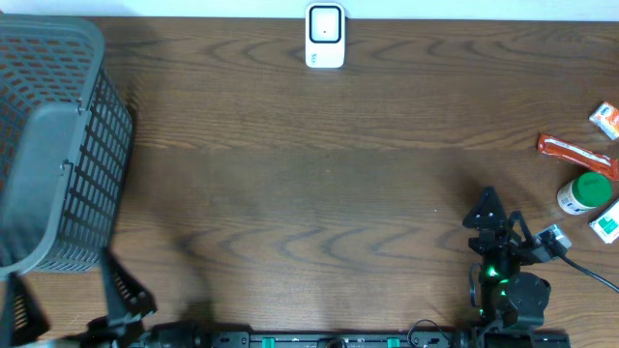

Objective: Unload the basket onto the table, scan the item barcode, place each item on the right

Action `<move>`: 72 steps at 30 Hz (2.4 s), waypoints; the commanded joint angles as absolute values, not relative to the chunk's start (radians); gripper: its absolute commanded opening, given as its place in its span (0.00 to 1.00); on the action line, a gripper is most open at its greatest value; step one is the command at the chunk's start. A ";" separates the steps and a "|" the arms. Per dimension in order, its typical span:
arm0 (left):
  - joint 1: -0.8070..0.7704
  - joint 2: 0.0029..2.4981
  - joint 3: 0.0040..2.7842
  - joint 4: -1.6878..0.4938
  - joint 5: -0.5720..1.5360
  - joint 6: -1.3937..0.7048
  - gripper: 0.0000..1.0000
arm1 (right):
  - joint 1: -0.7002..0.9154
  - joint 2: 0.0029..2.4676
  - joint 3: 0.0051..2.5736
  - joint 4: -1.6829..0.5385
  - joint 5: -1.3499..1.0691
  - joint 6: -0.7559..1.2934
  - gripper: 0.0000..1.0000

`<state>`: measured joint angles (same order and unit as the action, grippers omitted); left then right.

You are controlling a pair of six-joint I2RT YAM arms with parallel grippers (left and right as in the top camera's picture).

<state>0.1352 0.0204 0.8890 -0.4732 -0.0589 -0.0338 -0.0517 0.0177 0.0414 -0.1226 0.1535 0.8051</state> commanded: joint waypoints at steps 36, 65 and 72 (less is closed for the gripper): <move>0.102 0.025 0.125 -0.065 -0.082 -0.462 0.98 | -0.055 0.020 0.035 -0.124 0.153 0.791 0.99; 0.036 0.004 0.004 -0.051 -0.218 -0.371 0.98 | -0.055 0.020 0.035 -0.124 0.153 0.791 0.99; 0.036 0.004 0.004 -0.051 -0.218 -0.371 0.98 | -0.055 0.020 0.035 -0.124 0.153 0.791 0.99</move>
<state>0.0338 0.0128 0.0368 -0.0406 -0.2157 -0.3878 -0.0517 0.0189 0.0395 -0.1234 0.1532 0.8036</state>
